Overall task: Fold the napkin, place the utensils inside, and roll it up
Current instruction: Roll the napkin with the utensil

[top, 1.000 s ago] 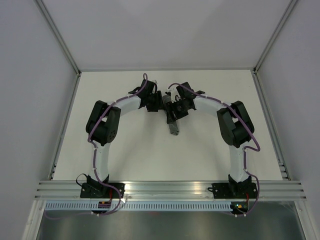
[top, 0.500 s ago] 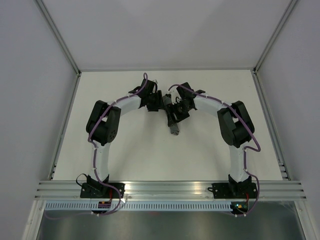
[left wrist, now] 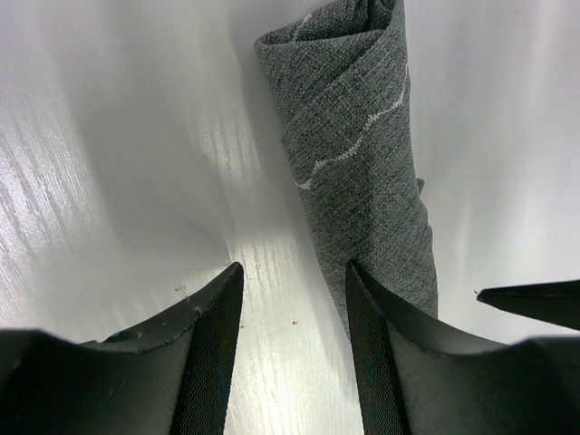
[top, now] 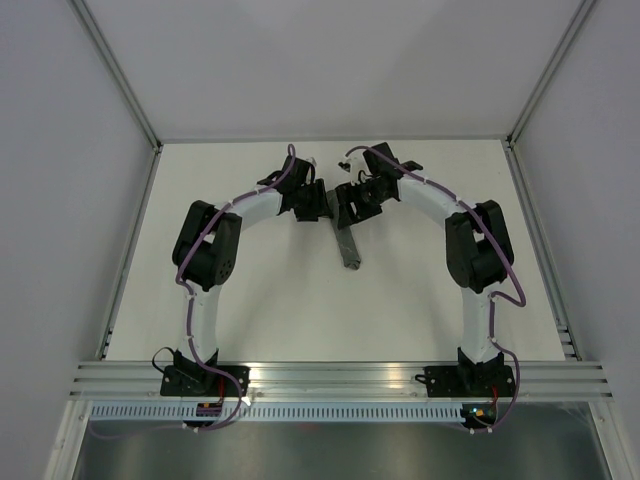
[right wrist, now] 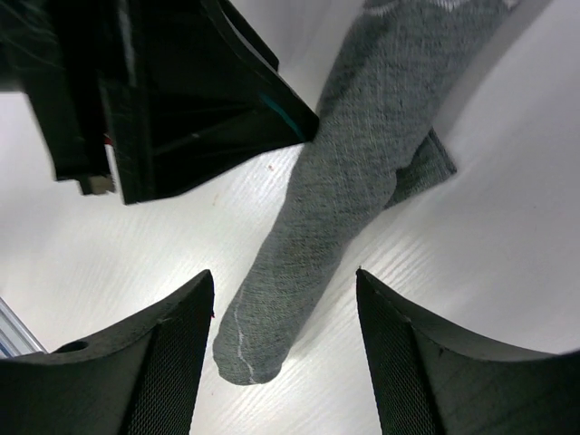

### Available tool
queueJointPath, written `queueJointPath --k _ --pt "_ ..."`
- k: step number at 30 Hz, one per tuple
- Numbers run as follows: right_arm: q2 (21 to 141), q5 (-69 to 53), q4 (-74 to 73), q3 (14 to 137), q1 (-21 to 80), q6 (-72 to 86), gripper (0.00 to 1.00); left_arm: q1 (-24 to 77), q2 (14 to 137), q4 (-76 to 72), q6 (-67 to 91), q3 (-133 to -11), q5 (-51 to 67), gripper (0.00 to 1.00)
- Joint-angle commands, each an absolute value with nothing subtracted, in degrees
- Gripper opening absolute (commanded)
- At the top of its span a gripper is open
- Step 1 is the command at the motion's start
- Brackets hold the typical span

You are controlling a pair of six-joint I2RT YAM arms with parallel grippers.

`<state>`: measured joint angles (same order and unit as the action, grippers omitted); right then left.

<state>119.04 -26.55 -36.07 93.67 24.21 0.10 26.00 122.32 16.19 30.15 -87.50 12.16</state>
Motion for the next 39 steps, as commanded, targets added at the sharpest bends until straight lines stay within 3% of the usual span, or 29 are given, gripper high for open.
queueJointPath --k 1,14,18,21,39 --pt "119.09 -27.60 -37.79 98.34 24.52 2.99 0.69 26.19 123.31 16.26 30.41 -90.09 13.36 0.54" --pt "125.06 -19.43 -37.27 98.88 23.47 1.76 0.53 26.19 123.84 17.31 29.44 -91.14 13.97 0.53" --pt "125.16 -18.90 -36.30 97.56 21.98 1.85 0.34 26.19 123.84 17.31 29.18 -90.97 13.89 0.53" --pt "124.89 -18.81 -36.39 96.51 21.53 1.32 0.29 26.19 124.19 17.40 29.18 -91.14 14.06 0.53" --pt "123.84 -20.13 -35.16 94.04 21.45 2.02 0.27 26.54 125.51 17.23 29.88 -92.55 15.38 0.53"
